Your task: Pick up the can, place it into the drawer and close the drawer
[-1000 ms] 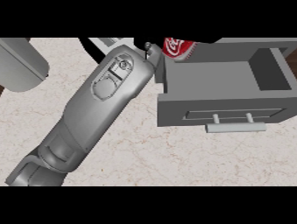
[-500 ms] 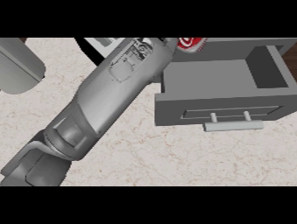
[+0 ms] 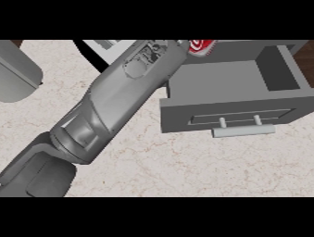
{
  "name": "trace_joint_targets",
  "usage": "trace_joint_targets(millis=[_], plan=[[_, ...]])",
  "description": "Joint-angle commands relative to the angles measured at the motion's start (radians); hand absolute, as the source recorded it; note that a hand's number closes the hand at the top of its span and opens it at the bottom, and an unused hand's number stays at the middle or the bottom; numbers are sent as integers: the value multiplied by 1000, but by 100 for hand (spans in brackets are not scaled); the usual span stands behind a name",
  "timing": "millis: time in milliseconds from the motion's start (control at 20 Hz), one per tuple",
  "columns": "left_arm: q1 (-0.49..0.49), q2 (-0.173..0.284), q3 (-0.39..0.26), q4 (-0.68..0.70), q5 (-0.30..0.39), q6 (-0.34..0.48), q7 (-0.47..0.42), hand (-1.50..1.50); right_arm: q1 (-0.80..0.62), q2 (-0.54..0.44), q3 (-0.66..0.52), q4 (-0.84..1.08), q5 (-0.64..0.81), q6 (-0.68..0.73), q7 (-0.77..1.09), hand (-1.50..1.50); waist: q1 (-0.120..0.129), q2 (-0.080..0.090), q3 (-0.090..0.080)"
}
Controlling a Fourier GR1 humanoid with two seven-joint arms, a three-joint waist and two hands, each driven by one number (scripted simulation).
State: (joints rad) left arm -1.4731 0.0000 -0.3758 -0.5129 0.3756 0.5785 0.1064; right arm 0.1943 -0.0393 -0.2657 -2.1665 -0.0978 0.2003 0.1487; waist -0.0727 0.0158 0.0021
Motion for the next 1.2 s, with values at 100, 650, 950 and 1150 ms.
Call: trace_joint_targets(millis=[100, 650, 950, 1150], plan=[[-36, 0, -31, 108, 44, 2, -66, 150, -40, -3, 25, 10, 17, -2, 6, -150, -16, 8, 0], [41, 0, -181, 129, 104, 67, -125, 150, -85, -20, 7, 69, 16, 2, -28, -150, -41, 13, 1], [-5, 0, -215, 166, 116, 91, -106, -150, -112, -21, 7, 28, -2, -21, 37, -150, -48, 13, 0], [31, 0, -232, 155, 140, 120, -135, -150, -95, -27, 10, 58, -1, 8, -4, -150, -51, 14, 1]])
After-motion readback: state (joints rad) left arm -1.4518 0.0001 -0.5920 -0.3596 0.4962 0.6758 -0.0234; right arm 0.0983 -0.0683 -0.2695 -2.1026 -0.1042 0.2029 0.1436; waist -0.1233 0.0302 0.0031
